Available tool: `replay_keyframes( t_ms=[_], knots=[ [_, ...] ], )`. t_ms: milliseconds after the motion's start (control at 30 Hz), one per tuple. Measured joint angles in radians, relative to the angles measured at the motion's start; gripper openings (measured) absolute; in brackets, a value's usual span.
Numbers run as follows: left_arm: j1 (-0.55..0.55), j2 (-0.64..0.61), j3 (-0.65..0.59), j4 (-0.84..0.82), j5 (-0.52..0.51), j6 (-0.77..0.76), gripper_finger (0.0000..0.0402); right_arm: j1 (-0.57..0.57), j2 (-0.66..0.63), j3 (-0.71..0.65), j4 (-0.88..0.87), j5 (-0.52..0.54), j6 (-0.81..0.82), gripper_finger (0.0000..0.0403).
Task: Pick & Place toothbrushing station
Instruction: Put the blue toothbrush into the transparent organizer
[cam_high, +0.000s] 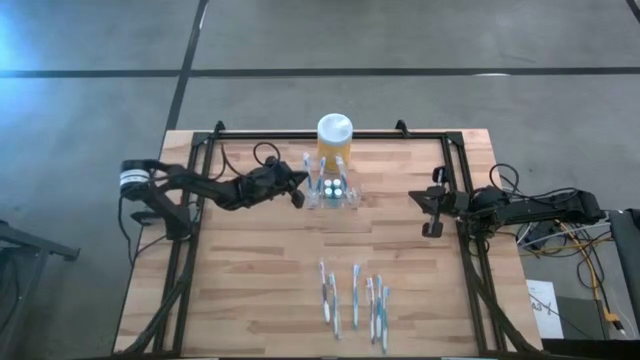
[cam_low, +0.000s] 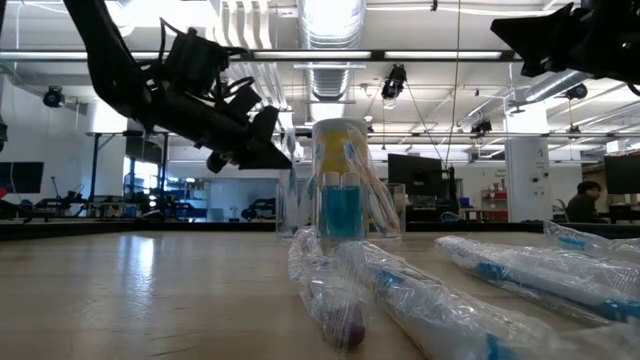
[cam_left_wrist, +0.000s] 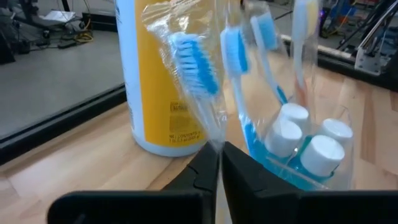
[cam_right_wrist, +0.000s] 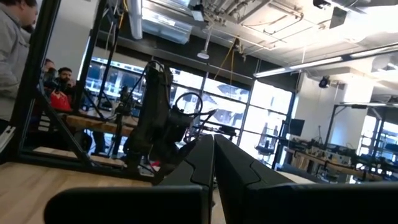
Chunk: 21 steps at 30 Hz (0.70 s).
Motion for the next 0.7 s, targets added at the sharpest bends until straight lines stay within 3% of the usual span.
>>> replay_keyframes(
  t_ms=[533, 700],
  knots=[
    [-0.003, -0.123, 0.000, -0.142, 0.002, 0.043, 0.0142, 0.000, 0.000, 0.000, -0.001, -0.001, 0.009, 0.0008],
    [-0.008, -0.218, 0.000, -0.219, 0.100, 0.061, 0.0159, 0.000, 0.000, 0.000, -0.004, -0.001, 0.021, 0.0008]
  ],
)
